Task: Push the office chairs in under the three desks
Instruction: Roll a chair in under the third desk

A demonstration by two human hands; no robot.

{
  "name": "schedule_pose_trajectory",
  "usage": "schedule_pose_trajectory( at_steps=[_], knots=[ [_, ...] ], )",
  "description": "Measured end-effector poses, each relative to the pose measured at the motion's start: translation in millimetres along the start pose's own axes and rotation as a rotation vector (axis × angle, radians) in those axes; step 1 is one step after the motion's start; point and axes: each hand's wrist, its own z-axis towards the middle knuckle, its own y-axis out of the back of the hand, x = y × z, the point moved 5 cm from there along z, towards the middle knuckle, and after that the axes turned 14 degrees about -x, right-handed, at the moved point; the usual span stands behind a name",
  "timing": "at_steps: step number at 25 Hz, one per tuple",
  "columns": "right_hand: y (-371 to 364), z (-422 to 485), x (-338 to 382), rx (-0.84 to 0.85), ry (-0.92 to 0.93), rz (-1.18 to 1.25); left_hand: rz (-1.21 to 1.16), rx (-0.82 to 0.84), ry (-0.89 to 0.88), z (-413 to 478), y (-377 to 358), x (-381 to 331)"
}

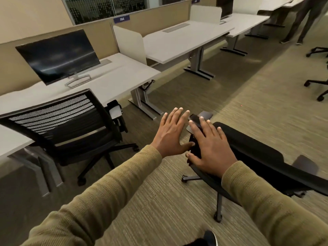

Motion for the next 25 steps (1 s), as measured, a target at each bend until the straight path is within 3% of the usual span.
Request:
schedule_pose_trajectory(
  at_steps=[4,9,17,25],
  knots=[
    [0.3,-25.4,-73.3,0.080,-0.068,-0.036,0.048,0.170,-0.212,40.3,-47.8,-52.7],
    [1.7,-50.4,-119.6,0.139,-0.001,-0.149,0.097,0.206,-0.237,73.0,-67.5,-77.3],
    [6.6,-40.9,-163.8,0.172,0.206,-0.148,0.122,0.091,-0.026,80.8,-78.4,-102.1],
    [12.6,-23.2,-282.8,0.119,0.437,0.011,0.257,0.008,0.213,110.7,-119.6,-171.9]
  ],
)
